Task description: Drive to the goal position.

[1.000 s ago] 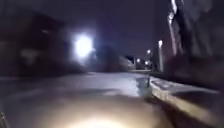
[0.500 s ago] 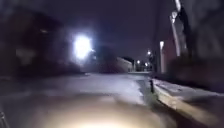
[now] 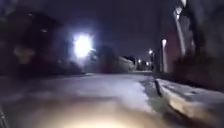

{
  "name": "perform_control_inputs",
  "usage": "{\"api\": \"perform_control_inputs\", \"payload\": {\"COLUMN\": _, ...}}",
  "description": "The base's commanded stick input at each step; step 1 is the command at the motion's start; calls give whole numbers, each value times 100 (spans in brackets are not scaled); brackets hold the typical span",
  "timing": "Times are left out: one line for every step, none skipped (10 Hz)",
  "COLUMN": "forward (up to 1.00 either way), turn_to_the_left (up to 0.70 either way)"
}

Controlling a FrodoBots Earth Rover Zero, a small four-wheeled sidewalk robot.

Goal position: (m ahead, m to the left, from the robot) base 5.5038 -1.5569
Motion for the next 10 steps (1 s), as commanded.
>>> {"api": "perform_control_inputs", "payload": {"forward": 70, "turn_to_the_left": -35}}
{"api": "perform_control_inputs", "payload": {"forward": 70, "turn_to_the_left": -35}}
{"api": "perform_control_inputs", "payload": {"forward": 70, "turn_to_the_left": -35}}
{"api": "perform_control_inputs", "payload": {"forward": 70, "turn_to_the_left": -35}}
{"api": "perform_control_inputs", "payload": {"forward": 70, "turn_to_the_left": -35}}
{"api": "perform_control_inputs", "payload": {"forward": 70, "turn_to_the_left": -35}}
{"api": "perform_control_inputs", "payload": {"forward": 70, "turn_to_the_left": -35}}
{"api": "perform_control_inputs", "payload": {"forward": 70, "turn_to_the_left": -35}}
{"api": "perform_control_inputs", "payload": {"forward": 70, "turn_to_the_left": -28}}
{"api": "perform_control_inputs", "payload": {"forward": 70, "turn_to_the_left": 0}}
